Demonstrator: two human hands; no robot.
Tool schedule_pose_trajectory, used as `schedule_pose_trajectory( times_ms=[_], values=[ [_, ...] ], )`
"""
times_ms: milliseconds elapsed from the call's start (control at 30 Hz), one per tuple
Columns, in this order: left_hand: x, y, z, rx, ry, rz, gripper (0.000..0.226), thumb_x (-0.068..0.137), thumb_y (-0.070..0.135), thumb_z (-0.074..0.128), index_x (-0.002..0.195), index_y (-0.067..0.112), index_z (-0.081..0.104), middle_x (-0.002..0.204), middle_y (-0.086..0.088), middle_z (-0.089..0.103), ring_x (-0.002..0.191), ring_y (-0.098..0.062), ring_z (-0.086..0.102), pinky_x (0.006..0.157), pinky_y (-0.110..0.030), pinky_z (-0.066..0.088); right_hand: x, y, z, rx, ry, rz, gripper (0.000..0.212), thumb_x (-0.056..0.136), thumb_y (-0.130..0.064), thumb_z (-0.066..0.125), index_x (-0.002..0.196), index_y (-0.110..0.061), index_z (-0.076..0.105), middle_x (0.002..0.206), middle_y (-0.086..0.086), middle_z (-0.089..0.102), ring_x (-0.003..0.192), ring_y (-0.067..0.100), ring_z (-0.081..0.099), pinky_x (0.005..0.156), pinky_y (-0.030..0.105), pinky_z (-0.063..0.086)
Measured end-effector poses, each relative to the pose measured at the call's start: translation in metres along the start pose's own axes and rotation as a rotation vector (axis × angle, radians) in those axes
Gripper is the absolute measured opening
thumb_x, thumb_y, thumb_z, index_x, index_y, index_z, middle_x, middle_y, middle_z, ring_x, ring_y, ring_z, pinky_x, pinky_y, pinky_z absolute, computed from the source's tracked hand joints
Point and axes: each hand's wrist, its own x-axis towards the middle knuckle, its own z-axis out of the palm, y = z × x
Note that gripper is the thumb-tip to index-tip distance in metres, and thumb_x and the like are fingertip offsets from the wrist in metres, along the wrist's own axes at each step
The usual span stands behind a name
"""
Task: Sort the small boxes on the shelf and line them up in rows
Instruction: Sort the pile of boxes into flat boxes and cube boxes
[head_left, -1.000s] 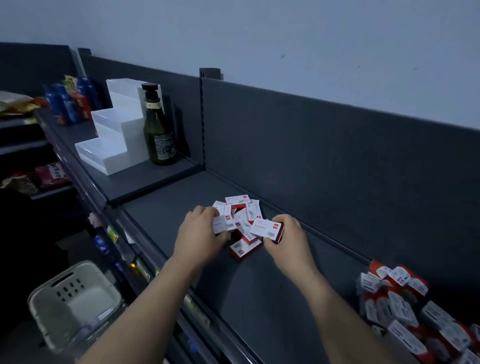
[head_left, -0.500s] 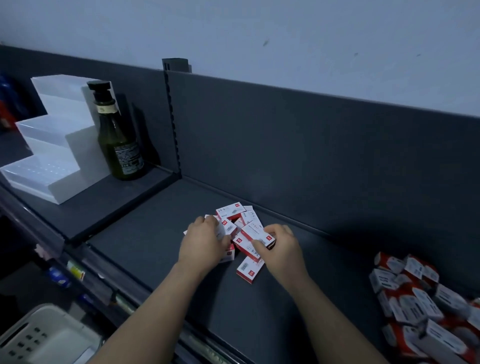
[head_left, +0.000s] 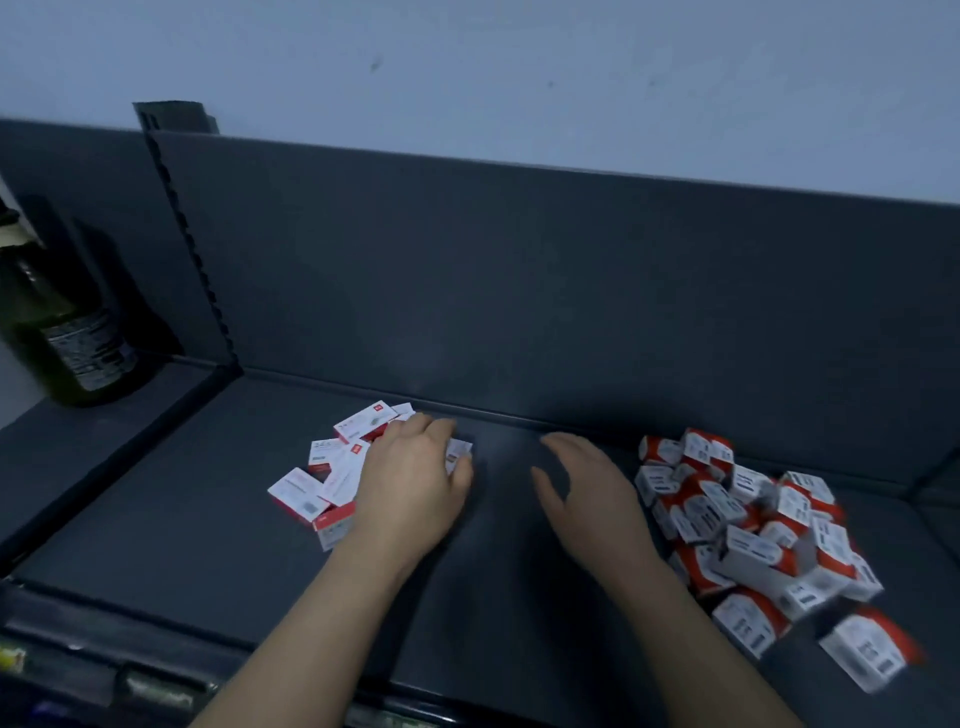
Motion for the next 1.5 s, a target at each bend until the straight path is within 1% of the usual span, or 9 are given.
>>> schedule_pose_trajectory(
  times_ms=[167, 233, 367, 500, 600, 700, 900, 1067, 1500],
  values=[
    [0.000, 0.056, 0.017, -0.036, -0.054, 0.153, 0.035, 0.089, 0.036, 0.054, 0.117, 0.016, 0.061, 0.114, -0.002, 0.062, 0.105, -0.025, 0.054, 0.089, -0.036, 0.043, -0.032, 0.036, -0.049, -0.135, 0.057, 0.091, 0.041, 0.093, -0.027, 0.055, 0.132, -0.015, 0.053, 0.135, 0.000, 0.054, 0.123, 0.014, 0.049, 0.095, 0.010, 0.022],
    [-0.002, 0.082, 0.025, -0.020, -0.079, 0.237, 0.033, 0.087, 0.035, 0.058, 0.113, 0.015, 0.064, 0.109, -0.003, 0.064, 0.100, -0.027, 0.057, 0.085, -0.037, 0.046, -0.047, 0.055, -0.071, -0.182, 0.075, 0.133, 0.041, 0.095, -0.028, 0.052, 0.134, -0.018, 0.052, 0.137, -0.002, 0.053, 0.125, 0.013, 0.048, 0.095, 0.011, 0.022],
    [-0.011, 0.139, 0.043, -0.033, -0.101, 0.378, 0.020, 0.076, 0.030, 0.070, 0.090, 0.014, 0.070, 0.086, -0.003, 0.069, 0.078, -0.026, 0.063, 0.067, -0.037, 0.050, -0.083, 0.091, -0.119, -0.265, 0.128, 0.242, 0.031, 0.092, -0.026, 0.054, 0.122, -0.019, 0.060, 0.124, -0.003, 0.061, 0.112, 0.014, 0.055, 0.087, 0.020, 0.038],
    [-0.029, 0.209, 0.057, -0.094, -0.110, 0.468, 0.020, 0.082, 0.028, 0.062, 0.096, 0.016, 0.069, 0.094, -0.001, 0.068, 0.085, -0.024, 0.060, 0.071, -0.036, 0.047, -0.126, 0.134, -0.163, -0.299, 0.195, 0.328, 0.034, 0.088, -0.021, 0.062, 0.120, -0.012, 0.062, 0.122, 0.004, 0.063, 0.112, 0.022, 0.058, 0.091, 0.025, 0.042],
    [-0.047, 0.261, 0.070, -0.135, -0.144, 0.498, 0.023, 0.084, 0.029, 0.057, 0.100, 0.017, 0.068, 0.100, -0.001, 0.067, 0.092, -0.023, 0.059, 0.080, -0.037, 0.046, -0.160, 0.167, -0.197, -0.327, 0.198, 0.386, 0.040, 0.092, -0.026, 0.056, 0.130, -0.013, 0.057, 0.133, 0.000, 0.057, 0.122, 0.016, 0.052, 0.099, 0.024, 0.038],
    [-0.066, 0.311, 0.085, -0.173, -0.159, 0.544, 0.023, 0.083, 0.028, 0.059, 0.099, 0.015, 0.068, 0.098, -0.003, 0.067, 0.091, -0.025, 0.060, 0.078, -0.038, 0.048, -0.192, 0.199, -0.230, -0.330, 0.207, 0.427, 0.041, 0.094, -0.027, 0.053, 0.132, -0.015, 0.054, 0.134, -0.002, 0.055, 0.123, 0.014, 0.050, 0.099, 0.021, 0.036],
    [-0.102, 0.405, 0.118, -0.226, -0.205, 0.582, 0.029, 0.088, 0.030, 0.055, 0.110, 0.014, 0.065, 0.106, -0.004, 0.065, 0.097, -0.025, 0.057, 0.083, -0.037, 0.046, -0.254, 0.265, -0.289, -0.362, 0.249, 0.518, 0.036, 0.091, -0.025, 0.056, 0.127, -0.017, 0.058, 0.127, -0.003, 0.060, 0.116, 0.014, 0.055, 0.090, 0.022, 0.041],
    [-0.118, 0.461, 0.145, -0.242, -0.252, 0.627, 0.031, 0.093, 0.035, 0.049, 0.114, 0.016, 0.062, 0.111, 0.000, 0.062, 0.100, -0.020, 0.054, 0.086, -0.032, 0.044, -0.289, 0.306, -0.324, -0.363, 0.281, 0.565, 0.029, 0.089, -0.021, 0.057, 0.118, -0.020, 0.062, 0.116, -0.004, 0.064, 0.105, 0.017, 0.059, 0.083, 0.030, 0.049],
    [-0.084, 0.576, 0.213, -0.186, -0.375, 0.717, 0.037, 0.093, 0.038, 0.048, 0.126, 0.020, 0.055, 0.120, 0.002, 0.058, 0.107, -0.018, 0.052, 0.091, -0.031, 0.042, -0.282, 0.407, -0.368, -0.334, 0.311, 0.729, 0.033, 0.090, -0.033, 0.056, 0.122, -0.023, 0.060, 0.121, -0.003, 0.061, 0.107, 0.016, 0.056, 0.079, 0.026, 0.044]
  ],
)
